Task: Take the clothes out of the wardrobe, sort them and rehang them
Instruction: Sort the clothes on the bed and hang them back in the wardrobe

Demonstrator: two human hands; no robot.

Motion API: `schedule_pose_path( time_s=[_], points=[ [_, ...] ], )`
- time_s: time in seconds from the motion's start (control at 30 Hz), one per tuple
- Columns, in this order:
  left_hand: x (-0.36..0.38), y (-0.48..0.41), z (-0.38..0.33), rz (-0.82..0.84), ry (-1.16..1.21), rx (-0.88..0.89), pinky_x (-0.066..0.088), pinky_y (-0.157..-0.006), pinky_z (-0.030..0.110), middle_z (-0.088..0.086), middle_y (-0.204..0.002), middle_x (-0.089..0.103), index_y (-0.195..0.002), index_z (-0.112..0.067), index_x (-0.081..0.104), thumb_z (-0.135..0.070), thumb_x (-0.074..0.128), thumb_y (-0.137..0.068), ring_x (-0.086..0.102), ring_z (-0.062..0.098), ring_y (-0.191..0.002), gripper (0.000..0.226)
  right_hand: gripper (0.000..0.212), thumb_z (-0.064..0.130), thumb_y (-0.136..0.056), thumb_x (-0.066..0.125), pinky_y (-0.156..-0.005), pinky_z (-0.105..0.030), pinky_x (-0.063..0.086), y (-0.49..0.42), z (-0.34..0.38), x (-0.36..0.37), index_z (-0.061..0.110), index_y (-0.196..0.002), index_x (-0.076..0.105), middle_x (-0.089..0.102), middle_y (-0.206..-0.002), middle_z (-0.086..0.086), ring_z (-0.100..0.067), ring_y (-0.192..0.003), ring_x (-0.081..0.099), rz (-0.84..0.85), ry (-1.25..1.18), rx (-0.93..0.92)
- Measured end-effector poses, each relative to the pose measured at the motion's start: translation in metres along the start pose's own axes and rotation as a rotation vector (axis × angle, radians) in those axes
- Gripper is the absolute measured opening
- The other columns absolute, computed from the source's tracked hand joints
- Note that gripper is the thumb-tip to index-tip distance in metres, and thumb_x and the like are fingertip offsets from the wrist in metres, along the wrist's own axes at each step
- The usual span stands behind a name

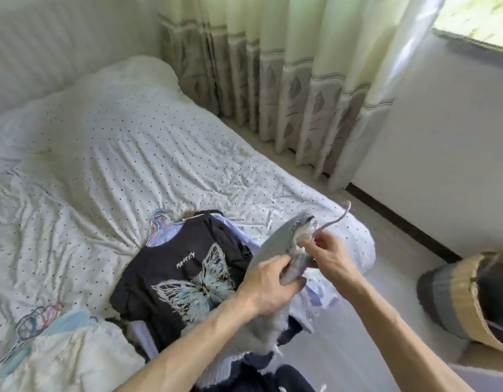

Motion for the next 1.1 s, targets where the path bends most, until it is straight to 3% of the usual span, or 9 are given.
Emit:
schedule_pose_path(
  time_s=[0.1, 0.17, 0.23, 0.33, 0.4, 0.5, 0.63, 0.93, 1.1],
  points=[
    [0.018, -0.019, -0.071, 0.207, 0.047, 0.123, 0.052, -0.078, 0.029, -0.010, -0.085, 0.070, -0.089, -0.025, 0.070, -0.054, 0.064, -0.084, 0.064, 0.006, -0.081, 0.030, 0.013, 0.017, -0.095, 0.066, -0.059, -0.024, 0.047, 0.050, 0.013, -0.090, 0.013, -0.082, 0.063, 0.063, -0.066, 0.010, -0.007, -0.061, 0.057, -0.003, 0.099, -0.114],
    [0.012, -0.043, -0.114, 0.057, 0.017, 0.269, 0.050, -0.089, 0.029, -0.011, -0.104, 0.070, -0.107, -0.029, 0.071, -0.043, 0.064, -0.087, 0.063, 0.004, -0.096, 0.026, 0.009, 0.014, -0.095, 0.065, -0.058, -0.019, 0.046, 0.089, 0.017, -0.143, 0.016, -0.086, 0.066, 0.066, -0.071, 0.013, -0.004, -0.064, 0.060, -0.003, 0.152, -0.154],
    [0.010, -0.069, -0.157, -0.142, -0.205, 0.453, 0.039, -0.108, 0.030, -0.006, -0.133, 0.056, -0.134, -0.031, 0.056, -0.047, 0.059, -0.087, 0.050, 0.011, -0.121, 0.050, 0.005, 0.016, -0.095, 0.066, -0.060, -0.016, 0.047, 0.128, 0.015, -0.186, 0.017, -0.091, 0.069, 0.068, -0.075, 0.014, -0.002, -0.066, 0.061, -0.043, 0.207, -0.173],
    [0.043, -0.089, -0.225, -0.093, -0.611, 0.764, 0.024, -0.116, 0.033, -0.008, -0.150, 0.043, -0.138, -0.043, 0.051, -0.063, 0.046, -0.093, 0.032, 0.014, -0.141, 0.049, 0.008, 0.014, -0.092, 0.068, -0.067, -0.012, 0.048, 0.186, 0.003, -0.238, 0.021, -0.090, 0.071, 0.070, -0.077, 0.014, 0.001, -0.068, 0.060, -0.144, 0.266, -0.197],
    [0.080, -0.086, -0.264, 0.063, -0.701, 0.866, 0.038, -0.104, 0.033, -0.006, -0.125, 0.064, -0.118, -0.038, 0.064, -0.061, 0.041, -0.098, 0.051, 0.018, -0.127, 0.038, 0.011, 0.015, -0.091, 0.070, -0.068, -0.011, 0.047, 0.223, -0.006, -0.270, 0.026, -0.090, 0.072, 0.070, -0.080, 0.017, 0.003, -0.068, 0.061, -0.258, 0.300, -0.183],
    [0.133, -0.068, -0.309, 0.225, -0.559, 0.890, 0.044, -0.083, 0.033, -0.006, -0.098, 0.065, -0.105, -0.030, 0.064, -0.055, 0.045, -0.099, 0.057, 0.017, -0.096, 0.032, 0.010, 0.022, -0.094, 0.066, -0.065, -0.020, 0.049, 0.274, -0.025, -0.318, 0.028, -0.090, 0.073, 0.072, -0.084, 0.009, -0.008, -0.065, 0.061, -0.516, 0.305, -0.153],
    [0.196, -0.043, -0.361, 0.306, -0.349, 1.011, 0.037, -0.074, 0.023, -0.015, -0.100, 0.065, -0.104, -0.036, 0.068, -0.054, 0.051, -0.096, 0.049, -0.002, -0.086, 0.025, 0.018, 0.029, -0.100, 0.055, -0.070, -0.014, 0.043, 0.331, -0.048, -0.358, 0.029, -0.087, 0.068, 0.068, -0.079, 0.022, 0.001, -0.074, 0.061, -0.808, 0.419, -0.091],
    [0.293, 0.000, -0.454, 0.574, -0.190, 1.256, 0.043, -0.082, 0.027, -0.013, -0.088, 0.055, -0.104, -0.029, 0.068, -0.065, 0.037, -0.090, 0.054, 0.009, -0.090, 0.049, 0.017, 0.027, -0.101, 0.054, -0.078, -0.010, 0.040, 0.413, -0.073, -0.390, 0.022, -0.094, 0.070, 0.067, -0.087, 0.016, 0.000, -0.085, 0.058, -1.216, 0.460, 0.058],
    [0.333, 0.015, -0.488, 0.724, -0.172, 1.390, 0.040, -0.075, 0.021, -0.015, -0.088, 0.054, -0.102, -0.024, 0.065, -0.051, 0.048, -0.098, 0.052, 0.004, -0.081, 0.032, 0.016, 0.028, -0.099, 0.056, -0.081, -0.024, 0.048, 0.447, -0.080, -0.396, 0.025, -0.093, 0.070, 0.071, -0.090, 0.011, -0.003, -0.087, 0.063, -1.357, 0.394, 0.178]
  ],
)
Point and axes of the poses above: each hand's wrist, its own y-axis away from the middle knuckle, its own x-axis out of the palm, z = x × y, the point moved 4 cm from there along -y, towards the middle knuckle
